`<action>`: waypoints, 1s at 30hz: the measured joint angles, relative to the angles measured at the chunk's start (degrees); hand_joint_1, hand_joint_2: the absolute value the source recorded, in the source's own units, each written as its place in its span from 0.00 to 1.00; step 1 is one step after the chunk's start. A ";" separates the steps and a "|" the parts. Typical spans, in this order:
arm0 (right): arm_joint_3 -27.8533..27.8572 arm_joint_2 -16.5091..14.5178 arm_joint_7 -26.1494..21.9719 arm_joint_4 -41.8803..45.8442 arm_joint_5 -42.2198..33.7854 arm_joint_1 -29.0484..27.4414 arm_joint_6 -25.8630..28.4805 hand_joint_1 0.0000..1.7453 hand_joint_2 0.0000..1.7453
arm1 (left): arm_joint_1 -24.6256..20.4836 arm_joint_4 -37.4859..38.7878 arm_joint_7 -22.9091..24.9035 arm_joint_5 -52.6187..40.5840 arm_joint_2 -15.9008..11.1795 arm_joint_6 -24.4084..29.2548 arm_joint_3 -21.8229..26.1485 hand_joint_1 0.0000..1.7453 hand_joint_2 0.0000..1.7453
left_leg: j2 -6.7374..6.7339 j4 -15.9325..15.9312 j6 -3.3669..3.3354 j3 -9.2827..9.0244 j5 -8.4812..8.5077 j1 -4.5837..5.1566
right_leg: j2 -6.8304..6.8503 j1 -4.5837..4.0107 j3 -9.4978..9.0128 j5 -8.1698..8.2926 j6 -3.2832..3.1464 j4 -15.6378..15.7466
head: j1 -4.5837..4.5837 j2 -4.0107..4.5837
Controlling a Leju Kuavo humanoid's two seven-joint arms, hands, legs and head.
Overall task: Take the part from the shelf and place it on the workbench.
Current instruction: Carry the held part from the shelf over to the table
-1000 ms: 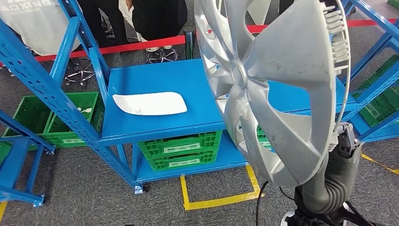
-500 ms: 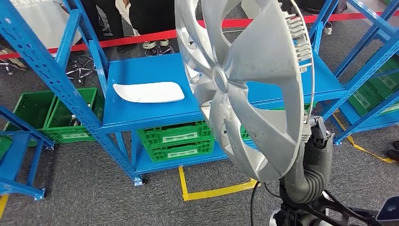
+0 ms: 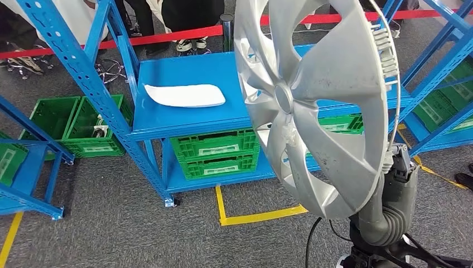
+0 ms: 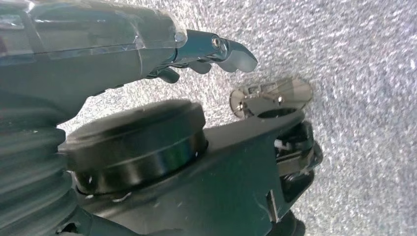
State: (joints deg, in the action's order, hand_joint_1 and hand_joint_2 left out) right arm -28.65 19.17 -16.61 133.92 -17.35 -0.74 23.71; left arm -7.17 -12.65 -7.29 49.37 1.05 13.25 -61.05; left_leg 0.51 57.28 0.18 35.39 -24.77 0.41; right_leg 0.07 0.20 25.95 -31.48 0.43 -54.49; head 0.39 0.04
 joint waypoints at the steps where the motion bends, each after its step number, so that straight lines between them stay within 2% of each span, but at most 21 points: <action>1: 0.05 0.03 -0.01 0.08 0.00 -0.03 0.00 1.00 1.00 | 0.04 0.01 0.01 0.00 -0.01 0.02 0.00 0.00 1.00 | -0.10 0.14 0.32 0.19 -0.10 -0.07 | 0.14 0.02 0.29 0.43 -0.25 0.12 | -0.03 0.00; 3: 0.15 0.06 -0.01 0.13 0.00 -0.12 -0.01 1.00 1.00 | 0.07 0.02 0.04 0.00 -0.04 0.11 0.00 0.00 1.00 | -0.36 2.50 0.89 1.16 -2.96 -0.25 | 0.40 0.16 1.15 1.51 -0.92 0.36 | -0.41 0.00; 5: 0.23 0.06 -0.02 0.20 -0.01 -0.24 -0.02 1.00 1.00 | 0.05 0.01 0.05 0.00 -0.04 0.22 0.00 0.00 1.00 | -0.53 9.11 1.33 3.13 -8.56 -0.51 | 0.55 0.19 2.47 2.50 -1.36 0.21 | -1.04 0.00; 6: 0.26 0.06 -0.03 0.22 -0.01 -0.28 -0.02 1.00 1.00 | 0.05 0.01 0.05 0.00 -0.04 0.26 0.00 0.00 1.00 | -0.53 12.83 1.51 3.99 -10.68 -0.60 | 0.60 0.15 3.26 2.94 -1.42 0.00 | -1.27 0.00; 7: 0.28 0.06 -0.03 0.24 -0.02 -0.32 -0.02 1.00 1.00 | 0.05 0.01 0.05 0.00 -0.04 0.29 0.00 0.00 1.00 | -0.53 15.46 1.64 4.29 -11.60 -0.65 | 0.65 0.11 4.07 3.34 -1.42 -0.26 | -1.38 0.00; 8: 0.29 0.06 -0.03 0.24 -0.02 -0.35 -0.02 1.00 1.00 | 0.06 0.01 0.05 0.00 -0.04 0.31 0.00 0.00 1.00 | -0.53 16.30 1.68 3.72 -11.27 -0.68 | 0.69 0.06 4.87 3.69 -1.38 -0.58 | -1.43 0.00; 9: 0.29 0.06 -0.03 0.24 -0.02 -0.37 -0.02 1.00 1.00 | 0.05 0.02 0.05 0.00 -0.04 0.32 0.00 0.00 1.00 | -0.52 14.82 1.59 1.97 -9.93 -0.70 | 0.70 0.01 5.63 3.98 -1.31 -0.96 | -1.48 0.00; 10: 0.30 0.06 -0.03 0.25 -0.02 -0.38 -0.02 1.00 1.00 | 0.04 0.02 0.05 0.00 -0.05 0.32 0.00 0.00 1.00 | -0.49 11.52 1.35 -0.68 -8.32 -0.66 | 0.69 -0.04 6.30 4.21 -1.21 -1.40 | -1.54 0.00; 12: 0.31 0.07 -0.03 0.32 -0.02 -0.43 -0.02 1.00 1.00 | -0.06 0.02 0.05 0.00 -0.12 0.34 0.00 0.00 1.00 | -0.40 3.36 0.57 -6.21 -7.03 -0.43 | 0.71 -0.12 7.36 4.62 -0.86 -2.18 | -1.61 0.00; 14: 0.32 0.08 -0.03 0.41 -0.02 -0.45 -0.02 1.00 1.00 | -0.11 0.02 0.04 -0.01 -0.20 0.36 0.00 0.00 1.00 | -0.30 -0.63 0.02 -8.39 -7.47 -0.06 | 0.80 -0.03 7.92 5.22 -0.26 -2.48 | -1.68 0.00; 16: 0.33 0.10 -0.03 0.52 -0.02 -0.46 -0.02 1.00 1.00 | -0.08 0.02 0.04 -0.01 -0.19 0.36 0.00 0.00 1.00 | -0.28 -1.36 -0.45 -8.26 -6.93 -0.04 | 0.80 0.14 8.26 5.69 0.42 -2.51 | -1.78 0.00; 17: 0.33 0.14 -0.03 0.55 -0.02 -0.48 -0.02 1.00 1.00 | -0.09 0.02 0.05 -0.01 -0.19 0.37 0.00 0.00 1.00 | -0.30 -1.65 -0.82 -8.00 -6.47 -0.17 | 0.68 0.22 8.56 5.08 0.75 -2.92 | -1.78 0.00; 19: 0.34 0.28 -0.03 0.58 -0.01 -0.50 -0.02 1.00 1.00 | -0.15 0.01 0.05 -0.01 -0.10 0.40 0.00 0.00 1.00 | -0.40 -2.08 -1.58 -7.09 -5.36 -0.49 | 0.38 0.40 9.78 1.26 1.37 -6.54 | -1.49 0.00; 21: 0.33 0.38 -0.03 0.57 -0.02 -0.54 -0.02 1.00 1.00 | -0.13 -0.01 0.04 -0.01 0.00 0.41 0.00 0.00 1.00 | -0.41 -1.97 -1.81 -5.78 -4.37 -0.48 | 0.24 0.56 11.42 -3.79 1.87 -13.74 | -1.05 0.00; 22: 0.32 0.39 -0.03 0.56 -0.03 -0.57 -0.02 1.00 1.00 | -0.10 -0.01 0.05 -0.01 0.04 0.41 0.00 0.00 1.00 | -0.42 -1.87 -1.76 -5.09 -3.90 -0.48 | 0.24 0.65 11.79 -5.09 2.06 -16.72 | -0.88 0.00; 23: 0.32 0.39 -0.03 0.56 -0.03 -0.59 -0.02 1.00 1.00 | -0.08 -0.01 0.05 -0.01 0.05 0.41 0.00 0.00 1.00 | -0.43 -1.73 -1.66 -4.37 -3.44 -0.49 | 0.24 0.76 11.44 -5.13 2.21 -18.09 | -0.77 0.00; 24: 0.32 0.39 -0.03 0.56 -0.03 -0.60 -0.02 1.00 1.00 | -0.08 -0.01 0.05 0.00 0.05 0.39 0.00 0.00 1.00 | -0.44 -1.55 -1.50 -3.67 -3.03 -0.53 | 0.24 0.88 10.19 -4.01 2.32 -17.29 | -0.68 0.00; 25: 0.32 0.39 -0.03 0.56 -0.02 -0.58 -0.02 1.00 1.00 | -0.08 -0.01 0.05 0.00 0.08 0.36 0.00 0.00 1.00 | -0.45 -1.33 -1.28 -3.06 -2.68 -0.59 | 0.25 1.03 8.06 -2.30 2.42 -14.49 | -0.59 0.00; 27: 0.32 0.39 -0.01 0.56 0.01 -0.48 0.02 1.00 1.00 | -0.10 -0.01 0.05 0.01 0.13 0.17 0.00 0.00 1.00 | -0.47 -0.73 -0.70 -1.97 -2.11 -0.57 | 0.07 1.22 2.76 -0.04 2.55 -6.10 | -0.40 0.00; 28: 0.32 0.39 0.01 0.56 0.02 -0.40 0.05 1.00 1.00 | -0.11 -0.01 0.05 0.02 0.16 0.08 0.00 0.00 1.00 | -0.51 -0.46 -0.33 -1.51 -1.77 -0.50 | -0.09 1.23 0.96 0.21 2.49 -2.87 | -0.34 0.00; 30: 0.33 0.39 0.04 0.55 0.02 -0.29 0.12 1.00 1.00 | -0.10 -0.01 0.07 0.05 0.20 -0.03 0.00 0.00 1.00 | -0.62 -0.15 0.41 -0.75 -0.97 -0.38 | -0.39 1.02 0.10 0.00 2.04 -0.51 | -0.41 0.00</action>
State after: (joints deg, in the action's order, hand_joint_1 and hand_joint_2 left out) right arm -28.32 19.56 -16.56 134.47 -17.33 -1.03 23.83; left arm -7.27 -12.66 -7.22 49.43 1.25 13.22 -61.05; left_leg -0.11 57.14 0.58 34.64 -25.74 0.04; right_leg -0.32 1.21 26.05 -31.48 2.47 -55.00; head -0.02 0.04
